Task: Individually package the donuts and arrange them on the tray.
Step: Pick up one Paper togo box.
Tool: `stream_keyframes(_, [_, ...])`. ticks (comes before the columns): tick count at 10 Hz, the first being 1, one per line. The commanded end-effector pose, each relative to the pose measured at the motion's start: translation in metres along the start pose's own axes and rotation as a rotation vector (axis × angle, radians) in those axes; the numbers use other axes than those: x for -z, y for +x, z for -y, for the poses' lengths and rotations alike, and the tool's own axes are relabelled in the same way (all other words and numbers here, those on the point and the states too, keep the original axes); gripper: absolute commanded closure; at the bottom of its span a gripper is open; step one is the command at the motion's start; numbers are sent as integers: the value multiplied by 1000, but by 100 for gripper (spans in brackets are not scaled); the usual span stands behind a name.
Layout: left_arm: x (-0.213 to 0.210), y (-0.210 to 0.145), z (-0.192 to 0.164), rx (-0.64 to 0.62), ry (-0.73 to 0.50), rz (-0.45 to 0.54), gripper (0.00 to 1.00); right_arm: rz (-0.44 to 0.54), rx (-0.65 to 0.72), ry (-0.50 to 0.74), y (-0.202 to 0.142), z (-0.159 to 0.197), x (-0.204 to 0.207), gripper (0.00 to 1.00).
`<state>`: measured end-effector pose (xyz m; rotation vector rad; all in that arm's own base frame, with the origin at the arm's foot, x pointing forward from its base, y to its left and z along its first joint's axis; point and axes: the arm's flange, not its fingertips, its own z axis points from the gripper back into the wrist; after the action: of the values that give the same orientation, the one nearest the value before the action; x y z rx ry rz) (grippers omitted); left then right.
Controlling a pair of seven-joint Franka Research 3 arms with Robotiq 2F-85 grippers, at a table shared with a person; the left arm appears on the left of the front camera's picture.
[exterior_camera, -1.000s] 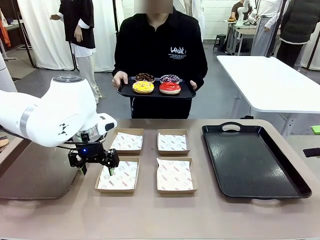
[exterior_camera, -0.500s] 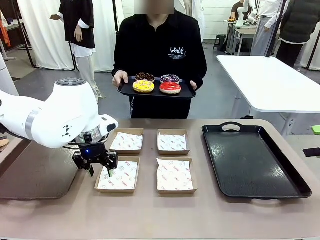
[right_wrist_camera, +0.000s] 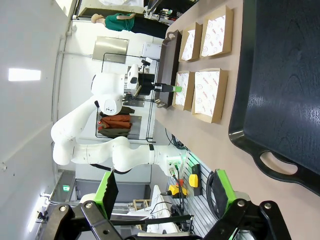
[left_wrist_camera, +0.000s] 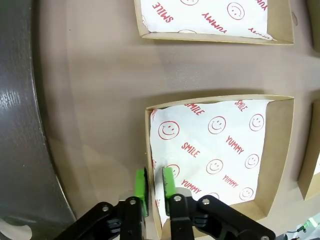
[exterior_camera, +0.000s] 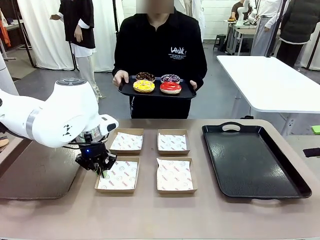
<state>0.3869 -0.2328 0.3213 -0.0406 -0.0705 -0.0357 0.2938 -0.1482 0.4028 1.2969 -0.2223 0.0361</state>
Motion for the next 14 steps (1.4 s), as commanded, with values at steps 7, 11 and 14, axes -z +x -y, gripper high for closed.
stream_keyframes(7, [-58, 10, 13, -18, -25, -1, 100, 3, -5, 10, 1, 0, 1, 0])
stream_keyframes(11, [-161, 45, 29, 17, 2, 64, 100, 3, -5, 10, 1, 0, 1, 0])
stream_keyframes(14, [-185, 90, 24, 17, 30, 2, 100, 3, -5, 10, 1, 0, 1, 0])
